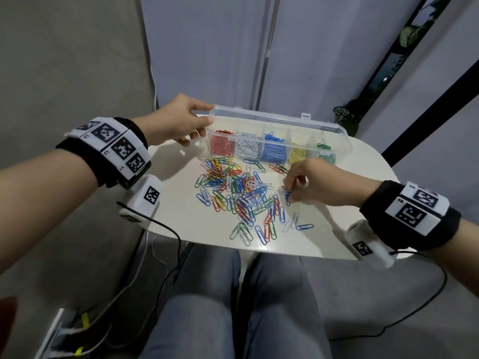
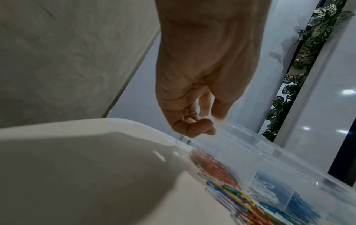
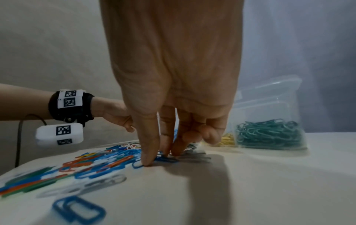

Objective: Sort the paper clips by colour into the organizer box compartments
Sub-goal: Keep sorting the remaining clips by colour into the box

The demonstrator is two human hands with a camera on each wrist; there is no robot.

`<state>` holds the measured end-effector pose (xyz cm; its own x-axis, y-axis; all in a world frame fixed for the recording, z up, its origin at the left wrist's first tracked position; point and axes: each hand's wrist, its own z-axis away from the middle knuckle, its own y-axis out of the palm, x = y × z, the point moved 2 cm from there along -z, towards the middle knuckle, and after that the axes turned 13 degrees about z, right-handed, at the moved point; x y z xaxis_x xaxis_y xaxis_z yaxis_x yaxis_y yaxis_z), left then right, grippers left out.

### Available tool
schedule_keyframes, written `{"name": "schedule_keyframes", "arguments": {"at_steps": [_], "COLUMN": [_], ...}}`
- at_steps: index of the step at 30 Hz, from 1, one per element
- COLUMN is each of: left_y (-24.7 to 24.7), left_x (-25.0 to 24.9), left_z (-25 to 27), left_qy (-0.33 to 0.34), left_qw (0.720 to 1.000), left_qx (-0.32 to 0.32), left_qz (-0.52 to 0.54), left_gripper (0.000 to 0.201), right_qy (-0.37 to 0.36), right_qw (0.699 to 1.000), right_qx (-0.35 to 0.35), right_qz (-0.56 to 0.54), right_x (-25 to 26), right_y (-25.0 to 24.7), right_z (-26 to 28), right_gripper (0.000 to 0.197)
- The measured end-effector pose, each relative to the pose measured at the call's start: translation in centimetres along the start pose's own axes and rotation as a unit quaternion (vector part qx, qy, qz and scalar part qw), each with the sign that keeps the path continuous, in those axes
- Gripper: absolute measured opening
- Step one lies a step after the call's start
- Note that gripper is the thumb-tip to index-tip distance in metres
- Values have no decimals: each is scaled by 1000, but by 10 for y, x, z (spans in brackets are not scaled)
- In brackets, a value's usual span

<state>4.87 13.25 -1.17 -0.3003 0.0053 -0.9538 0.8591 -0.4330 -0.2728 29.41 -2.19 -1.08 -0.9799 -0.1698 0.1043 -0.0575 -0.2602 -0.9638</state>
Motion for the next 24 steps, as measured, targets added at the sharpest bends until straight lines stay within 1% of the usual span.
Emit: {"name": "schedule_keyframes", "arguments": {"at_steps": [3, 6, 7, 11, 13, 15, 19, 24], "left_y": [0, 0, 0, 0, 0, 0, 0, 1], "left_x": [-1, -1, -1, -1, -1, -1, -2, -2], "left_z": [1, 0, 0, 0, 0, 1, 2, 1], "left_qy": [-1, -3, -4, -3, -2, -2, -1, -1], "left_qw": [1000, 1000, 1000, 1000, 1000, 1000, 1000, 1000], "left_qx": [-2, -1, -1, -1, -2, -3, -2, -3], "left_qz": [-1, -2, -2, 0, -1, -1, -2, 0], "left_gripper": [48, 48, 48, 48, 47, 47, 47, 45], "right_qy": [1, -12, -19, -46, -61, -67, -44, -32], "right_qw": [1000, 997, 998, 999, 997, 995, 996, 996], "right_qx": [-1, -31, -36, -18, -9, -13, -40, -39], "right_qz": [-27, -63, -57, 23, 53, 74, 59, 71], "right_x": [-1, -6, -10, -19, -19, -19, -21, -23], "right_y": [-2, -9, -12, -15, -11, -6, -2, 0], "right_z": [0, 3, 5, 9, 8, 5, -1, 1], "right_gripper": [18, 14, 16, 41, 44, 38, 20, 9]}}
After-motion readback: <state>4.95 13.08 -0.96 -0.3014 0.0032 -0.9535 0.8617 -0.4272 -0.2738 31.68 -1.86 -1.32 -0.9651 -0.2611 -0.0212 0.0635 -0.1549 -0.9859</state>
